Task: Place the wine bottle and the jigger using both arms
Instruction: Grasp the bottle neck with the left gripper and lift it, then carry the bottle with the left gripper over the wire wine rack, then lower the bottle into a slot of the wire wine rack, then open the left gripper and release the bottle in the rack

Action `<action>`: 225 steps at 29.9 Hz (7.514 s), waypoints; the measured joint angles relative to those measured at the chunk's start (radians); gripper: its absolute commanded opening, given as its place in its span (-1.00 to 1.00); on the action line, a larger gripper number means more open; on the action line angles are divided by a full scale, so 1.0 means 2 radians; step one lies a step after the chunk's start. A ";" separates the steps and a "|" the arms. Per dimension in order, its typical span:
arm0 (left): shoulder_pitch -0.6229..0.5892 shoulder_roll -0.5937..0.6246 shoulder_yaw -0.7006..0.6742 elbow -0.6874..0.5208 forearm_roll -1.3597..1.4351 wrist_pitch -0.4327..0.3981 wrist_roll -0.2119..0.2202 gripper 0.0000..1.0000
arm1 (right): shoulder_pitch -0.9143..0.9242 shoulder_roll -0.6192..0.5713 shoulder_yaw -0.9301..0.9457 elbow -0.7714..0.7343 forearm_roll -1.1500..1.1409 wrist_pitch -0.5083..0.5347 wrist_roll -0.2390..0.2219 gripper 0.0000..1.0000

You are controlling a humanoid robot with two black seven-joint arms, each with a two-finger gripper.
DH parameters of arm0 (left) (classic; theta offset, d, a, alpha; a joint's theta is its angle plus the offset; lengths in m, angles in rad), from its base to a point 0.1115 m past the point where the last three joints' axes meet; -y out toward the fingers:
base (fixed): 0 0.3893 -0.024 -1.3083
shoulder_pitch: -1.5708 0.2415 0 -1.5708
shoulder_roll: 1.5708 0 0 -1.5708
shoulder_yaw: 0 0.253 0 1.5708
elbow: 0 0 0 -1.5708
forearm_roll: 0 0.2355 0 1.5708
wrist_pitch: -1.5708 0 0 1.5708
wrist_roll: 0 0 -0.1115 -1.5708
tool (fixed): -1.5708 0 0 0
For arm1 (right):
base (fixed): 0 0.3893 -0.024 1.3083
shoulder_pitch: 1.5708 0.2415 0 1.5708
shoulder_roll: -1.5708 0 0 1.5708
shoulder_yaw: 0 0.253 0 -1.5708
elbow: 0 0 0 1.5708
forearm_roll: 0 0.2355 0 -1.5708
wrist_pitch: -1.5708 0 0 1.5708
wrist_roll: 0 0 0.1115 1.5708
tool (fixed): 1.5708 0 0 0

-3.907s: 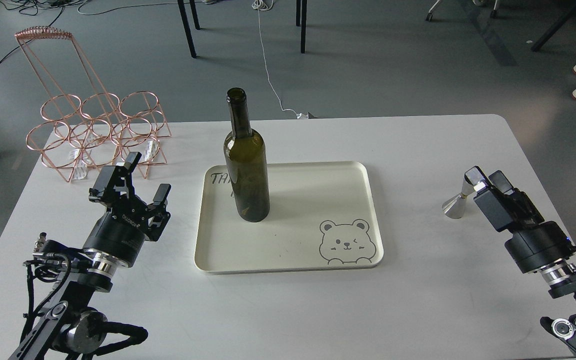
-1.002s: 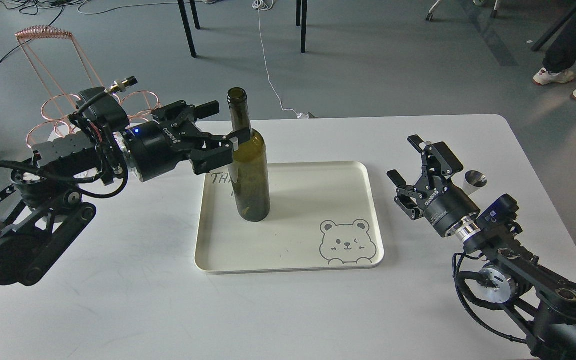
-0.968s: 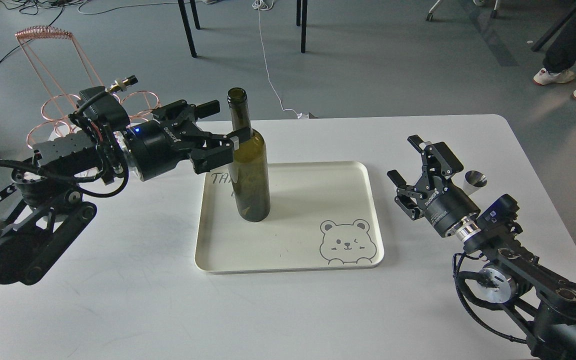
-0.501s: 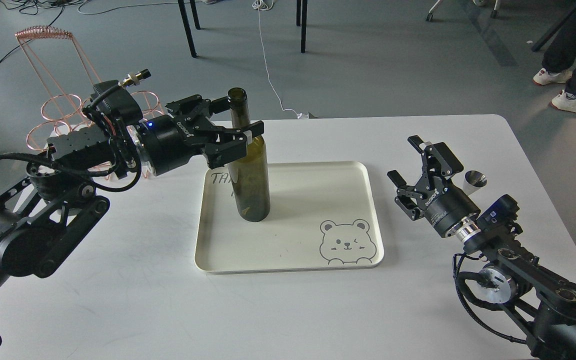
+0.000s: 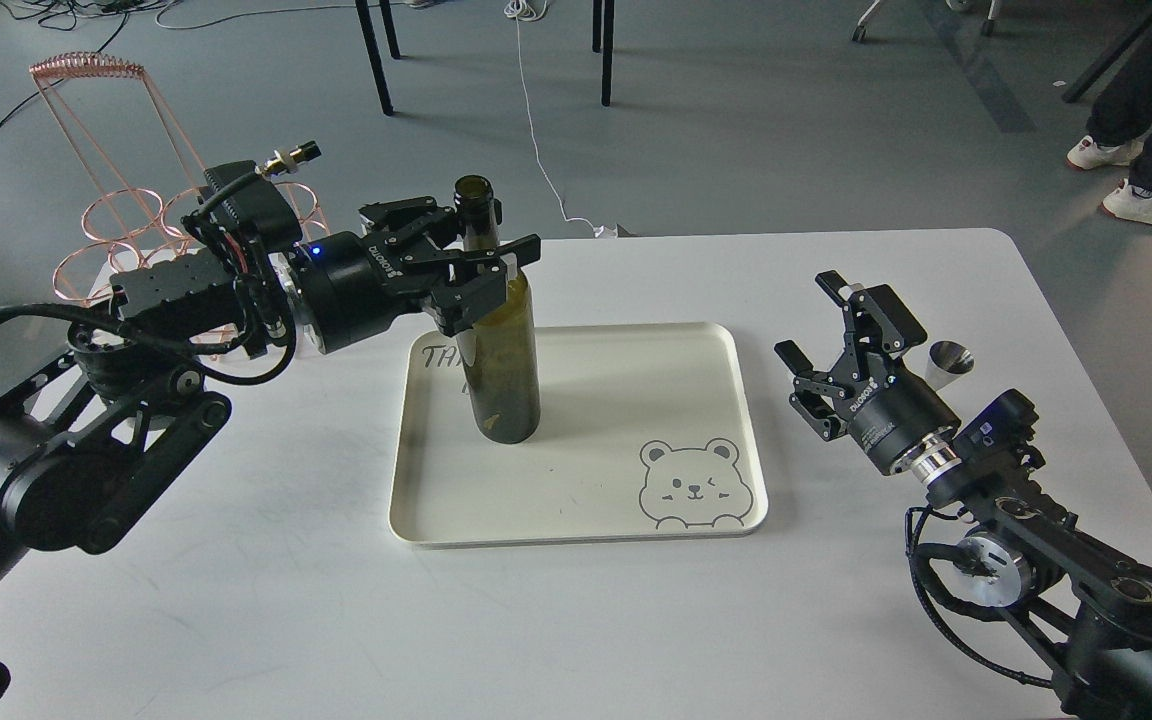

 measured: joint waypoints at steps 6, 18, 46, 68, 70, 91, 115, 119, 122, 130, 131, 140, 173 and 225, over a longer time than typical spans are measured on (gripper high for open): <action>-0.001 -0.001 0.000 -0.001 0.000 0.000 0.000 -0.81 | 0.000 0.000 0.000 0.000 0.000 0.000 0.000 0.98; -0.105 0.048 -0.001 0.000 0.000 -0.008 0.000 -0.81 | 0.000 0.000 0.000 0.000 0.000 -0.006 0.000 0.98; -0.240 0.156 0.077 0.153 -0.019 -0.043 0.000 -0.79 | 0.000 0.008 0.000 -0.001 0.000 -0.008 0.000 0.98; -0.237 0.187 0.078 0.153 -0.035 -0.054 0.000 -0.90 | 0.000 0.008 0.000 -0.001 0.000 -0.011 0.000 0.98; -0.236 0.193 0.080 0.153 -0.047 -0.054 0.000 -0.90 | 0.000 0.009 0.000 -0.001 0.000 -0.011 0.000 0.98; -0.222 0.192 0.087 0.161 -0.055 -0.050 0.000 -0.89 | 0.000 0.011 0.000 -0.001 -0.001 -0.015 0.000 0.98; -0.210 0.188 0.087 0.189 -0.055 -0.040 0.000 -0.86 | -0.004 0.011 0.000 -0.001 -0.001 -0.015 0.000 0.98; -0.207 0.183 0.087 0.203 -0.056 -0.040 0.000 -0.85 | -0.005 0.011 0.000 -0.001 -0.001 -0.015 0.000 0.98; -0.207 0.178 0.087 0.212 -0.057 -0.040 0.000 -0.85 | -0.005 0.011 0.000 -0.001 -0.001 -0.015 0.000 0.98; -0.207 0.160 0.087 0.235 -0.057 -0.039 0.000 -0.84 | -0.005 0.011 0.000 -0.001 -0.001 -0.015 0.000 0.98; -0.207 0.159 0.087 0.237 -0.057 -0.039 0.000 -0.83 | -0.005 0.011 0.000 -0.001 -0.001 -0.015 0.000 0.98; -0.198 0.147 0.087 0.255 -0.057 -0.032 0.000 -0.79 | -0.008 0.012 0.000 -0.001 -0.001 -0.015 0.000 0.98; -0.176 0.114 0.087 0.287 -0.057 -0.025 0.000 -0.25 | -0.008 0.013 0.000 -0.001 -0.001 -0.015 0.000 0.98; 0.066 -0.043 0.020 0.020 -0.563 0.129 0.000 0.96 | 0.000 0.043 0.045 -0.018 0.006 -0.034 0.000 0.98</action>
